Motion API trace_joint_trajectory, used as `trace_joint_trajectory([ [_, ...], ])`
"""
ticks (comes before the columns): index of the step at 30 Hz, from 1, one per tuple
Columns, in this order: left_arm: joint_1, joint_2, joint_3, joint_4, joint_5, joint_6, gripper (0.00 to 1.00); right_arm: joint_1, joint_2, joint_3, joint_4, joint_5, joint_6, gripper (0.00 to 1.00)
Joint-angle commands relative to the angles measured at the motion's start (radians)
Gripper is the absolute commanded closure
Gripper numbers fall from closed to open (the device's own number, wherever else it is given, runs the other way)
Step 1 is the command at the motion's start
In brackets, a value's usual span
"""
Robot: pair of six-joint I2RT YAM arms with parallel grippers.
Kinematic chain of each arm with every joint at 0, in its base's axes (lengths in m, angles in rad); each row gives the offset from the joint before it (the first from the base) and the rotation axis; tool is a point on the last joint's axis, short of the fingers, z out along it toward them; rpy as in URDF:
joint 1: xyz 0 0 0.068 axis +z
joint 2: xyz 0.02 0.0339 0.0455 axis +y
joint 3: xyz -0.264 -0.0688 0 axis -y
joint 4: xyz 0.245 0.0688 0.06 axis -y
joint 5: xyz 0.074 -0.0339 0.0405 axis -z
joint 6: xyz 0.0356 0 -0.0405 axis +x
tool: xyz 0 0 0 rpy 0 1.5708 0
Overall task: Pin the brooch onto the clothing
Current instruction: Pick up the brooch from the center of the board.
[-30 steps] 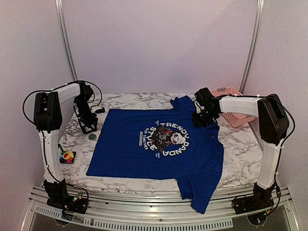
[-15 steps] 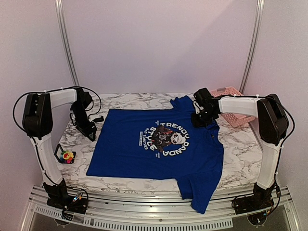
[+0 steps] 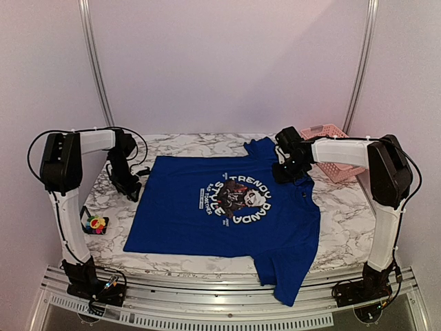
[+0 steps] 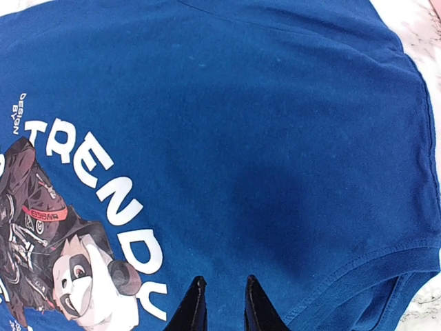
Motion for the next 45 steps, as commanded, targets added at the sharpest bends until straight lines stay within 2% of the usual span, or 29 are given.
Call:
trace_joint_trajectory([
  [1, -0.009, 0.037, 0.028, 0.024, 0.006, -0.007, 0.33, 0.008, 0.014, 0.017, -0.016, 0.017, -0.013, 0.81],
  [15, -0.03, 0.029, -0.022, 0.003, -0.011, -0.002, 0.38, 0.009, 0.015, 0.019, -0.018, 0.013, -0.017, 0.8],
  [24, -0.064, 0.008, -0.064, 0.035, -0.079, 0.008, 0.5, 0.011, 0.016, 0.018, -0.019, 0.012, -0.016, 0.8],
  [33, -0.066, -0.017, -0.059, 0.045, -0.095, 0.009, 0.58, 0.01, 0.016, 0.015, -0.023, 0.014, -0.015, 0.8],
  [45, -0.057, -0.075, -0.007, 0.028, -0.056, 0.021, 0.61, 0.01, 0.003, 0.017, -0.024, 0.017, -0.017, 0.8],
])
